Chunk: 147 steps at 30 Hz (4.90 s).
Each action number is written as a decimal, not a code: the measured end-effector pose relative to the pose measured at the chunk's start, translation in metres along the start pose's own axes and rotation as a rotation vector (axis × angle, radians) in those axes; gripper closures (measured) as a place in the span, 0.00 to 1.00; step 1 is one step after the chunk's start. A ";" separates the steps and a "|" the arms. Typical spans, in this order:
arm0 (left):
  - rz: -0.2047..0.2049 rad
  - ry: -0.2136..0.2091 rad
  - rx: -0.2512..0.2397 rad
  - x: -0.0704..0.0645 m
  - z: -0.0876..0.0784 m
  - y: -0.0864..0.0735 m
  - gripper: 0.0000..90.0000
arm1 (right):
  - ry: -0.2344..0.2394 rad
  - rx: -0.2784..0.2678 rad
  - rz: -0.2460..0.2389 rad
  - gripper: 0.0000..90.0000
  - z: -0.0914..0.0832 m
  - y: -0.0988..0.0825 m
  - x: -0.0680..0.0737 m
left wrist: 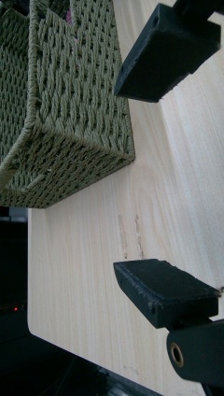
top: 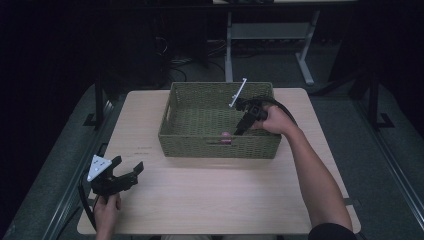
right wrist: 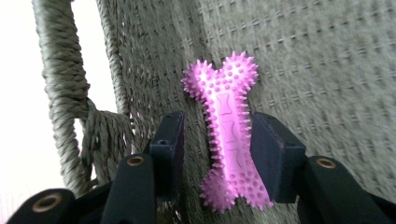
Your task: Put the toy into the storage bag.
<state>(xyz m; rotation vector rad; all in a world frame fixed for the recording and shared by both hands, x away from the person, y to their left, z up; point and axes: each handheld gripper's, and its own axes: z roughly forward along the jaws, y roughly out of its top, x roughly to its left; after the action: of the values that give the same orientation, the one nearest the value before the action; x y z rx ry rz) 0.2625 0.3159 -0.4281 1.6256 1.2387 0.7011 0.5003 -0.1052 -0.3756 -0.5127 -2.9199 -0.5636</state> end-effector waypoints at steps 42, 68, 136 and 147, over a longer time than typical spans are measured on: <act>0.002 -0.001 0.004 -0.001 0.000 -0.001 0.14 | -0.042 -0.122 0.038 0.42 -0.051 -0.020 0.024; 0.000 -0.004 0.003 -0.002 0.001 -0.001 0.14 | -0.054 -0.140 0.039 0.38 -0.063 -0.032 0.041; 0.009 -0.011 0.013 -0.004 0.003 -0.002 0.14 | -0.139 -0.259 0.066 0.33 -0.072 -0.113 0.086; 0.005 -0.010 0.014 -0.004 0.003 -0.002 0.14 | -0.166 -0.282 0.074 0.33 -0.072 -0.136 0.102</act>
<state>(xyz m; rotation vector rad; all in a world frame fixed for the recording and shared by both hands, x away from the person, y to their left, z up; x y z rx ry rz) 0.2631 0.3115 -0.4306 1.6420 1.2354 0.6885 0.3615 -0.2208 -0.3363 -0.7293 -2.9734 -0.9741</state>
